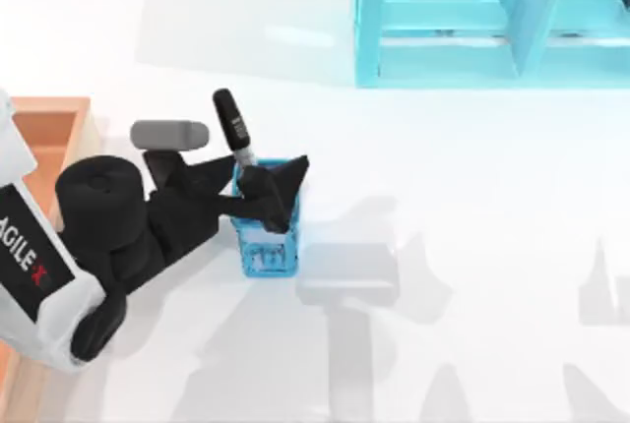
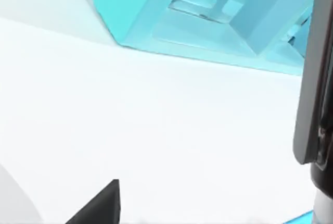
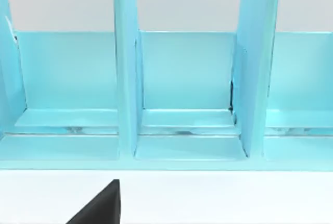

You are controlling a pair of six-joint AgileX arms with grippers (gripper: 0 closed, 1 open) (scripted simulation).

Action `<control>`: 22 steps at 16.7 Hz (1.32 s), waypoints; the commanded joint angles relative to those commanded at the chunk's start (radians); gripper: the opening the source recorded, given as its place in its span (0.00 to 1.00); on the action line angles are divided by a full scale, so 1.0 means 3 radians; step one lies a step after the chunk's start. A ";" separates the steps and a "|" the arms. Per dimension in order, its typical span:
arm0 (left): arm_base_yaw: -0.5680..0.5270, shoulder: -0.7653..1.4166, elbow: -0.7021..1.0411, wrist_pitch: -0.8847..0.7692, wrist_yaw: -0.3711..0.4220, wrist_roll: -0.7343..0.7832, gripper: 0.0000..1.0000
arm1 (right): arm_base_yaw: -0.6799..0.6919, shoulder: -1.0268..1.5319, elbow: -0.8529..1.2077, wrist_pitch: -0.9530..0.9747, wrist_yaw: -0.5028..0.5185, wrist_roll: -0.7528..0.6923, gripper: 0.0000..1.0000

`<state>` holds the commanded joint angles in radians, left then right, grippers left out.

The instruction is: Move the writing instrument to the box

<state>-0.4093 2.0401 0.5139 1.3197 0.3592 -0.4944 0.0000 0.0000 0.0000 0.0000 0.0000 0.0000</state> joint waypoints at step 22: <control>0.0000 0.0000 0.0000 0.0000 0.0000 0.0000 0.00 | 0.0000 0.0000 0.0000 0.0000 0.0000 0.0000 1.00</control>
<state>-0.4093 2.0401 0.5139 1.3197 0.3592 -0.4944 0.0000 0.0000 0.0000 0.0000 0.0000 0.0000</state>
